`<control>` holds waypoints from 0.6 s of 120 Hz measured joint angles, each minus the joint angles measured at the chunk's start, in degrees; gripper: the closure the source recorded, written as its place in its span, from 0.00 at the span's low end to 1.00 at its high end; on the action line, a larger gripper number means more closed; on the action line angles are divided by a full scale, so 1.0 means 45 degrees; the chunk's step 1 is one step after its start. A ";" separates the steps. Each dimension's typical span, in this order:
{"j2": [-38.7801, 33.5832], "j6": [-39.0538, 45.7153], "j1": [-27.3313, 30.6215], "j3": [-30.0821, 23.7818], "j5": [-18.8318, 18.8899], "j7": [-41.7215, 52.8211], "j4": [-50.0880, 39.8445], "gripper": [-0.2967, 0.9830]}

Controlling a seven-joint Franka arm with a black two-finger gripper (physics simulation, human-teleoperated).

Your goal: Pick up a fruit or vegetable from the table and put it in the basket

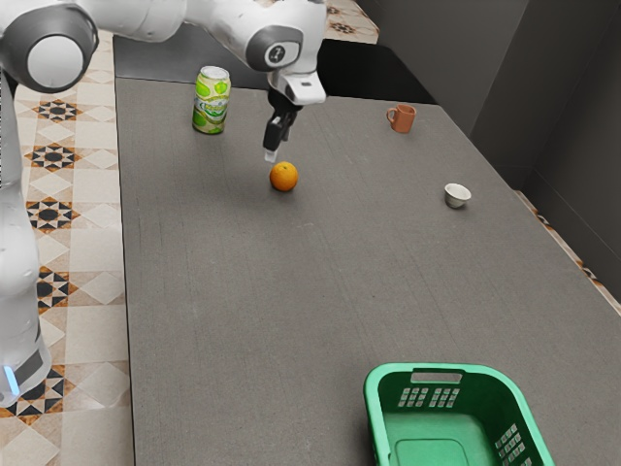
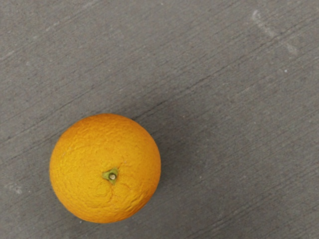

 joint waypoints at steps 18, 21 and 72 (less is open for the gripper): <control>0.0278 0.0247 0.0002 0.0161 0.0009 0.0411 -0.0002 0.23; 0.0318 0.0275 0.0014 0.0176 0.0006 0.0470 0.0003 0.23; 0.2126 0.0298 -0.0205 0.0060 -0.0057 0.1135 0.1301 0.23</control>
